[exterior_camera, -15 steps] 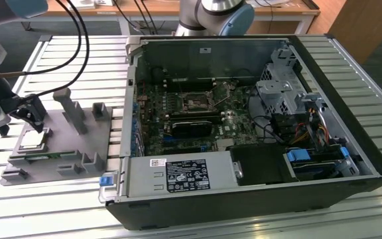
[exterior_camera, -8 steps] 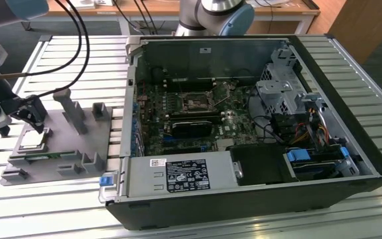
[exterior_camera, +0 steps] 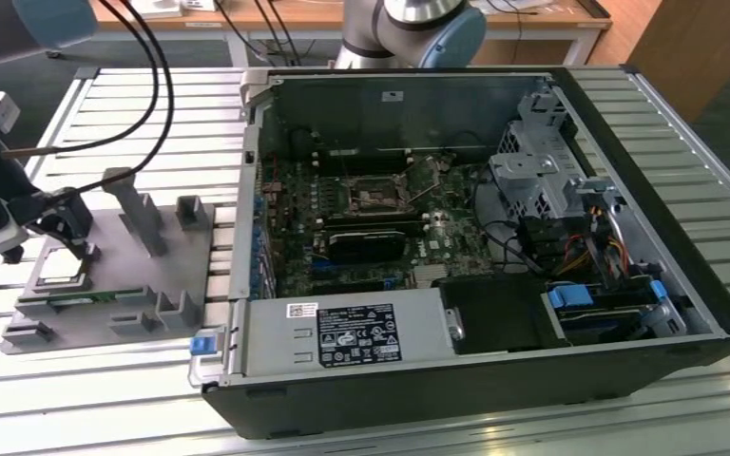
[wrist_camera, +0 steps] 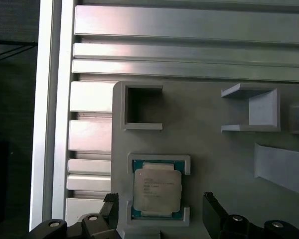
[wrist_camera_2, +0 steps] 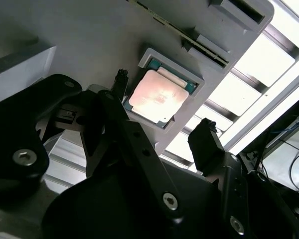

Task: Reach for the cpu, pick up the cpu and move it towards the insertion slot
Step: 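Pick up the cpu and move it towards the insertion slot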

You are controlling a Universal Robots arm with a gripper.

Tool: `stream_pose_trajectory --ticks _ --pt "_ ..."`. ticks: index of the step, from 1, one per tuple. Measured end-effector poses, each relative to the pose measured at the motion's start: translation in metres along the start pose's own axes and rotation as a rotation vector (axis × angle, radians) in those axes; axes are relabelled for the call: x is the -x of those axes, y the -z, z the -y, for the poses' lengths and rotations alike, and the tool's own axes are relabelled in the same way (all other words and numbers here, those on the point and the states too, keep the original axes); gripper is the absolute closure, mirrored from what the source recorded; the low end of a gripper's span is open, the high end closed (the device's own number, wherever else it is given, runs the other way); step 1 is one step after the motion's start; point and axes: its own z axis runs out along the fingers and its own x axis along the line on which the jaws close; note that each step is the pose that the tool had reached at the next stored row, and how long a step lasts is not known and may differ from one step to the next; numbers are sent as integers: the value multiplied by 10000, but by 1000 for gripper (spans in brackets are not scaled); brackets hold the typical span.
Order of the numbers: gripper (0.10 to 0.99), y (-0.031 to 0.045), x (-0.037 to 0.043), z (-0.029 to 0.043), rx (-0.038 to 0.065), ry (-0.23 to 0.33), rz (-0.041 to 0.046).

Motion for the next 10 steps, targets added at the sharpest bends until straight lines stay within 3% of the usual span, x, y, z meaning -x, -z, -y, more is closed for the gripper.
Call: stream_pose_trajectory --ticks 10 --pt "322 -144 1 4 0 0 0"
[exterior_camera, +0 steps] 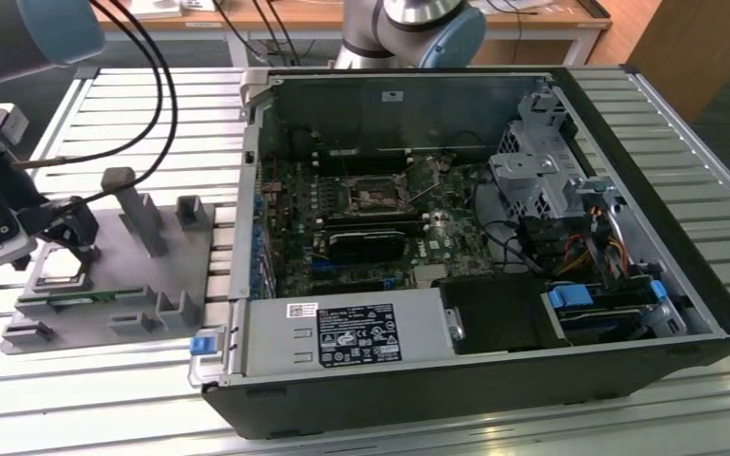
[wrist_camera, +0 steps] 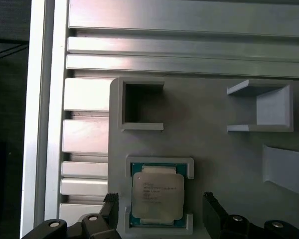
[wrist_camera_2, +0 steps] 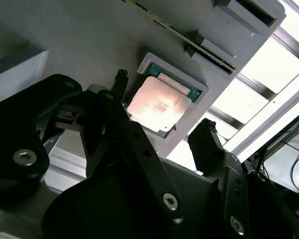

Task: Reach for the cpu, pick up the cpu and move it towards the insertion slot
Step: 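Pick up the cpu and move it towards the insertion slot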

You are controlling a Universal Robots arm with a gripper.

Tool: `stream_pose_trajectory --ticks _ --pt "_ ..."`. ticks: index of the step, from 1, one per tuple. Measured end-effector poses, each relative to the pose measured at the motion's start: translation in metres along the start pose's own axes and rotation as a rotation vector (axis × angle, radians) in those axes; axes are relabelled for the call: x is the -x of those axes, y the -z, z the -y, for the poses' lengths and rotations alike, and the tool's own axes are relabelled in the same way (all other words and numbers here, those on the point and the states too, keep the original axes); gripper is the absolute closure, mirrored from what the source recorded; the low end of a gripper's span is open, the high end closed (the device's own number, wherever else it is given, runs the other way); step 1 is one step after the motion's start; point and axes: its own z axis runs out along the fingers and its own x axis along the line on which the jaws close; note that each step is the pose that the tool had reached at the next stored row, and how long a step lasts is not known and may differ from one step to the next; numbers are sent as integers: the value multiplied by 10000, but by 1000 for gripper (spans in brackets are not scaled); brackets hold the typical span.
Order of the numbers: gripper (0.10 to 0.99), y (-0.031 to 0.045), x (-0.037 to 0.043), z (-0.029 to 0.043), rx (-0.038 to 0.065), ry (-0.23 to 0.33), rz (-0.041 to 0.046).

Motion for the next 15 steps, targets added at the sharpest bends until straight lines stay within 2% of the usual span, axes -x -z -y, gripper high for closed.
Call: stream_pose_trajectory --ticks 9,13,15 --pt "322 -108 1 -31 3 0 2" --pt "337 -121 0 -30 6 0 -2" --pt "467 -122 0 -31 7 -1 -1"
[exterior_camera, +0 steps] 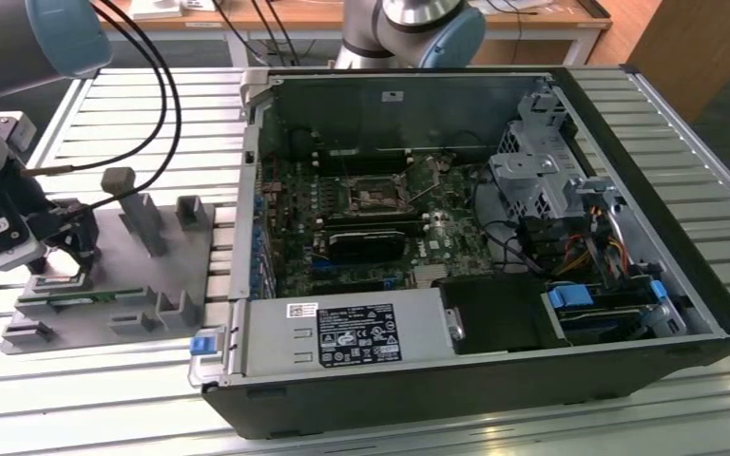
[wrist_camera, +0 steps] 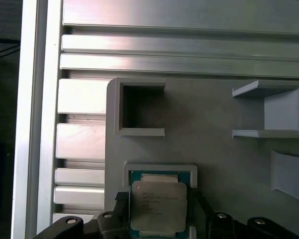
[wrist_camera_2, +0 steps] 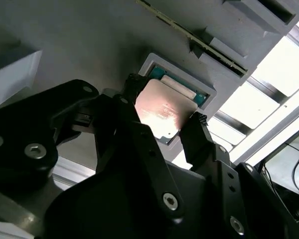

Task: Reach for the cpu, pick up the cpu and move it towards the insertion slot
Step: 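Pick up the cpu and move it towards the insertion slot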

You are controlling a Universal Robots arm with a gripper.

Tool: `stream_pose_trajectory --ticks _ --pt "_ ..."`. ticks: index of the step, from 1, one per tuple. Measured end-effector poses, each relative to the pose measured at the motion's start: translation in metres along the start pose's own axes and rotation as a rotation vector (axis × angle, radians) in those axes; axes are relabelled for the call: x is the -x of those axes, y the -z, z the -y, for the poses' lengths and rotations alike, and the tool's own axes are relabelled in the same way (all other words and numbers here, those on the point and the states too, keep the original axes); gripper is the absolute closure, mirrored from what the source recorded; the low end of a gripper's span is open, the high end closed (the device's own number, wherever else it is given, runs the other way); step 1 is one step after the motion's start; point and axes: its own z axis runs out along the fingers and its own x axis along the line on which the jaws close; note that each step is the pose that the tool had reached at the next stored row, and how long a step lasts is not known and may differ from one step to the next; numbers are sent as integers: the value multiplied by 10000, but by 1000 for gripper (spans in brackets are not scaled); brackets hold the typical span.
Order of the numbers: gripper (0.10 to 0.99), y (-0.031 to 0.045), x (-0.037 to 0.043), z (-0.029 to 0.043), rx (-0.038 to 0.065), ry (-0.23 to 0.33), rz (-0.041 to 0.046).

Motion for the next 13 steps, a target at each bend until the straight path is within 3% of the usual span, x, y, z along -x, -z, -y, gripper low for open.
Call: stream_pose_trajectory --ticks 4,5,9,13 --pt "478 -4 0 0 19 -1 0" --pt "545 -4 0 0 26 -1 0" --pt "545 -3 0 0 51 0 2" --pt "545 75 0 -3 75 0 3"
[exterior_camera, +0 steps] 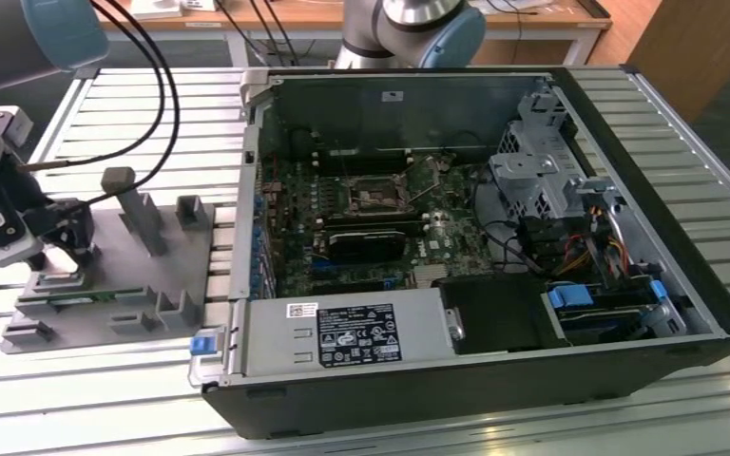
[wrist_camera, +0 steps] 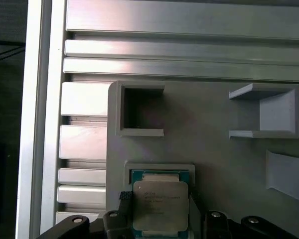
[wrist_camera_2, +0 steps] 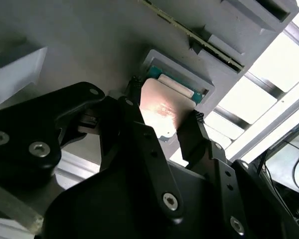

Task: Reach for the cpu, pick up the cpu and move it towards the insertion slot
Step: 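Pick up the cpu and move it towards the insertion slot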

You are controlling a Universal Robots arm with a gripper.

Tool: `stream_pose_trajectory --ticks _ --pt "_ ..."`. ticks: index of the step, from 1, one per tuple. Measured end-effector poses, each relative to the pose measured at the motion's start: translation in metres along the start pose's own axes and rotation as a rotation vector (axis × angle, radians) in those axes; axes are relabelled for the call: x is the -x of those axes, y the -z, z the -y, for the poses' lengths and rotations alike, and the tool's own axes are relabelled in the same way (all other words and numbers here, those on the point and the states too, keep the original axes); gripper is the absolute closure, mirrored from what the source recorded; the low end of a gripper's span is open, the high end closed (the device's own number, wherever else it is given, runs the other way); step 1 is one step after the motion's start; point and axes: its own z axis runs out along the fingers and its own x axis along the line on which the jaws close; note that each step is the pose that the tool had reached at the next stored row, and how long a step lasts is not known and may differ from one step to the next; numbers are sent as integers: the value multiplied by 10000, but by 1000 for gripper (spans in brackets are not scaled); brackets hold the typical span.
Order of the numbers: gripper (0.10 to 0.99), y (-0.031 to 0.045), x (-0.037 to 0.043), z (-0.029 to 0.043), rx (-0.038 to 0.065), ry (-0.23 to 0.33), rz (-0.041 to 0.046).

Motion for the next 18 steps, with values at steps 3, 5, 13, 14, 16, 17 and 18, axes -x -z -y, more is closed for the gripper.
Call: stream_pose_trajectory --ticks 3,5,13,14,16,17,18 --pt "545 107 0 -4 3 0 0" --pt "545 134 0 -5 4 0 1" --pt "545 185 -2 -8 3 0 -1" --pt "545 197 -2 -8 3 0 -2" --pt "545 215 -2 -9 3 1 -1" --pt "545 228 -2 -9 3 1 0" --pt "545 240 -2 -10 3 1 0"
